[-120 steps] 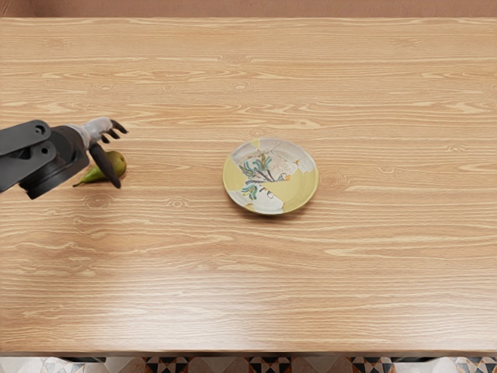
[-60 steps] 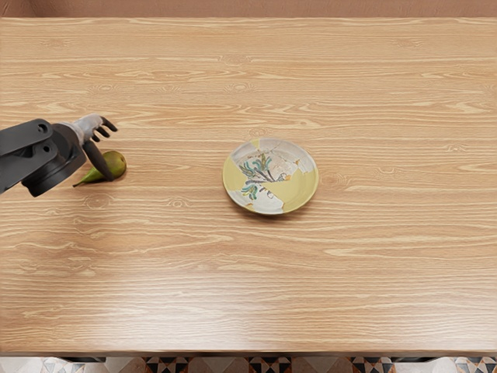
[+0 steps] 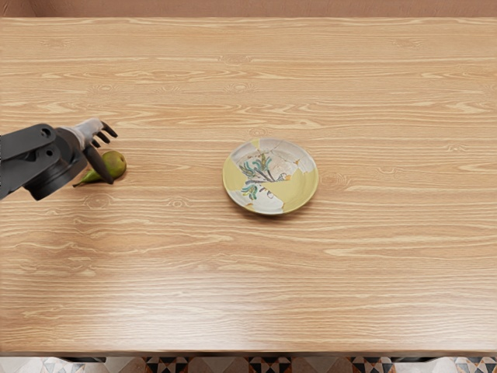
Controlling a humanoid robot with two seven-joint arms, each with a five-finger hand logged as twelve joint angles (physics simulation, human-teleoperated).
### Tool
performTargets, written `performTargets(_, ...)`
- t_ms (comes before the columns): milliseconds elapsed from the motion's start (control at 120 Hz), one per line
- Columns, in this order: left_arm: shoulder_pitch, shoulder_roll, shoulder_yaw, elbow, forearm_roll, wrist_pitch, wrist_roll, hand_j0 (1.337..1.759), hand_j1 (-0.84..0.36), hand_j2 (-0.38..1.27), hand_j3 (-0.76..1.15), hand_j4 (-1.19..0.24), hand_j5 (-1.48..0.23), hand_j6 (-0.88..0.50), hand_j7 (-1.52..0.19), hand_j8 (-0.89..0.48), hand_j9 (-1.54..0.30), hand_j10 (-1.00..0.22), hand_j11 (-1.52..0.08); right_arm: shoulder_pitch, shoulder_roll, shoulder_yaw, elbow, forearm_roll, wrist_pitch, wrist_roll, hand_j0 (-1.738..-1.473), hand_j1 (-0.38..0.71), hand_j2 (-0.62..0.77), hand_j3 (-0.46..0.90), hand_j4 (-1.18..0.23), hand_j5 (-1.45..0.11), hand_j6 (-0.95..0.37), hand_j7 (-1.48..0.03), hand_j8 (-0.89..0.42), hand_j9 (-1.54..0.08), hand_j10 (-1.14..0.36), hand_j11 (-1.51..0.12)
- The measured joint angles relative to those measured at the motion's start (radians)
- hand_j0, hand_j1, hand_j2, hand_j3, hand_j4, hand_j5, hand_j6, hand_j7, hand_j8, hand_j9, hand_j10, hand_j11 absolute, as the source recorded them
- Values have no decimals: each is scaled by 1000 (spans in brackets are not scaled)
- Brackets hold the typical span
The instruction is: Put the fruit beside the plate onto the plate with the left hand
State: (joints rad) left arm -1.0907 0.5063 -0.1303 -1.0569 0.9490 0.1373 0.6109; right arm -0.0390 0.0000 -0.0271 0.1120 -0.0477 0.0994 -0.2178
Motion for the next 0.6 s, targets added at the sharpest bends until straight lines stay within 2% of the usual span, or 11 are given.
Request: performTargets(600, 0, -14, 6, 7, -2, -1, 0, 1658, -103, 79, 0, -381, -493, -382, -492, -382, -492, -381, -492, -1, 0, 3, 0, 0, 0, 0, -1658, -349, 0, 0, 0, 0, 0, 0, 0, 0, 0, 0)
